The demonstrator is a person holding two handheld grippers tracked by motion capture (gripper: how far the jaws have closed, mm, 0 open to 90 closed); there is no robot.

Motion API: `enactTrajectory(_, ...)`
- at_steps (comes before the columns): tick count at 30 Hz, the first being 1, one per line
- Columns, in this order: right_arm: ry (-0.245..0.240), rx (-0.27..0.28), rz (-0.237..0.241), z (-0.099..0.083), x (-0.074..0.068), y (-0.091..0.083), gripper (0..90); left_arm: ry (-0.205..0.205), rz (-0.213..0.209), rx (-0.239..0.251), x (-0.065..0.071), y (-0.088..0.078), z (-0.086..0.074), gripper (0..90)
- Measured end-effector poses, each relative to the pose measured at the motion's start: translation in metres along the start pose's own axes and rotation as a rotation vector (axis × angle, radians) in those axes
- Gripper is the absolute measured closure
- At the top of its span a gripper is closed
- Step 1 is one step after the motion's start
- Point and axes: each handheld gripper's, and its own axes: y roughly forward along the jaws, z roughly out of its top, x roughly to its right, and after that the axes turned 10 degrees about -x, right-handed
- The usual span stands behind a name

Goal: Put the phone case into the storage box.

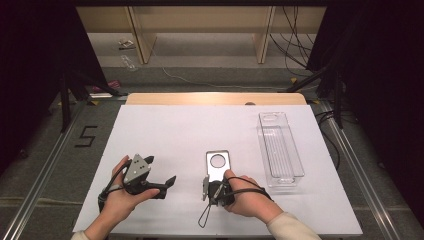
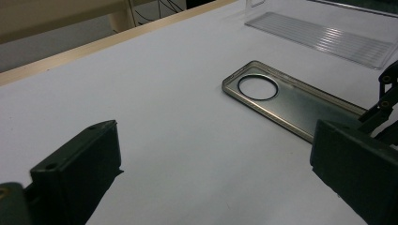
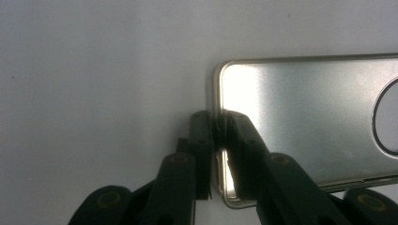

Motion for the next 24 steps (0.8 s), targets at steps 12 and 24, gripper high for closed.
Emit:
enactTrajectory(12, 0.018, 0.005, 0.005, 0.0001, -0.0002, -0.0002, 83.6, -0.001, -0.001, -0.001, 0.0002, 0.0002, -0.0001, 2.0)
enactTrajectory(24, 0.012, 0.008, -0.007, -0.0002, -0.0004, 0.0001, 86.4, -0.002, 0.000, -0.001, -0.0001, -0.0001, -0.0002, 2.1)
